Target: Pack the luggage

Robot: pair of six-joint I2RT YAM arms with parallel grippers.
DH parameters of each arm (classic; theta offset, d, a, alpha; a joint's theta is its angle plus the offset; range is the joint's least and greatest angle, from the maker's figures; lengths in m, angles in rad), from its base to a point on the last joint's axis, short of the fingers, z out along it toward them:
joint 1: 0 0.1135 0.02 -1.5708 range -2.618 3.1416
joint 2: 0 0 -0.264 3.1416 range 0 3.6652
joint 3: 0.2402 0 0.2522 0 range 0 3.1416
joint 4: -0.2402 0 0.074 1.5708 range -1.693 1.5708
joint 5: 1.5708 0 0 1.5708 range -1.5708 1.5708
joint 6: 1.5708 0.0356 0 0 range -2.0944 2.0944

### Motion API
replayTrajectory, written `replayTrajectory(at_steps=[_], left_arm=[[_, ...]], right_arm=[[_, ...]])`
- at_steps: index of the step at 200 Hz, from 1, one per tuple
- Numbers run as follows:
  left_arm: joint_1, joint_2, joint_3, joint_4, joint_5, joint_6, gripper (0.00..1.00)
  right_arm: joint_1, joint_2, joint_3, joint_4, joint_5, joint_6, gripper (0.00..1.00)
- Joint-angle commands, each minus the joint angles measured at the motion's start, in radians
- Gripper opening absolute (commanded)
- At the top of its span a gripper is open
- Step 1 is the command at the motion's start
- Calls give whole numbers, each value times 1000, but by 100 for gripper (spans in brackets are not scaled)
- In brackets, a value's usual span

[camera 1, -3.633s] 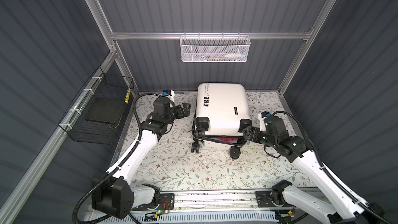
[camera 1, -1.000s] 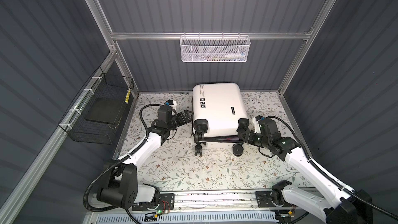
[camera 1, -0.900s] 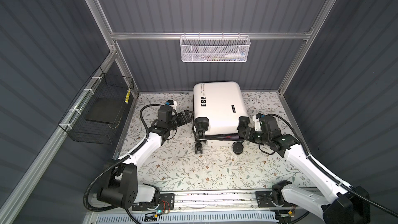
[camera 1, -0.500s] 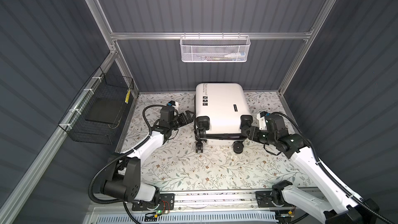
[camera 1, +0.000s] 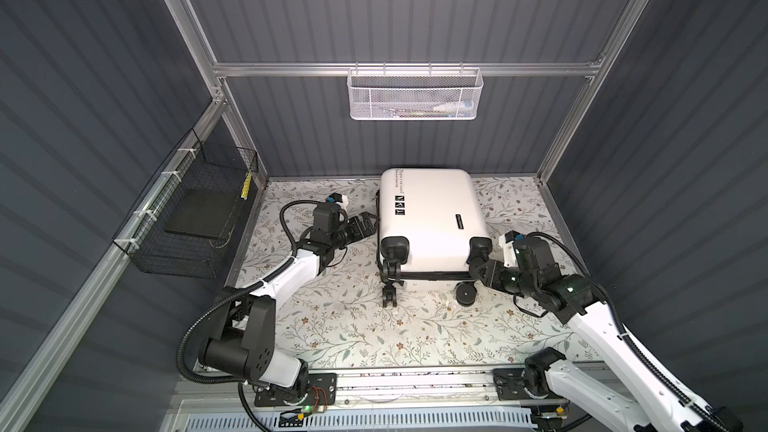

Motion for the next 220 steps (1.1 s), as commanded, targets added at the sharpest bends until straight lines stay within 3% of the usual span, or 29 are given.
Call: replayTrajectory(at_steps=[1, 50, 88, 136, 198, 220], left_arm=[[-4, -4, 60, -45, -23, 52, 100], [7, -101, 64, -176, -88, 149, 100], [10, -228, -87, -172, -144, 212, 100], [10, -371, -375, 53, -159, 302, 100], [-7, -369, -498, 176, -123, 375, 98], [-20, -364, -574, 324, -92, 377, 99]], right_arm=[[3, -6, -56, -28, -8, 41, 0], [1, 0, -57, -21, 7, 40, 0], [2, -11, -52, -19, -1, 41, 0], [0, -34, -26, -39, 3, 20, 0], [-76, -41, 86, -88, -27, -69, 0], [-111, -19, 102, -84, -49, -97, 0]])
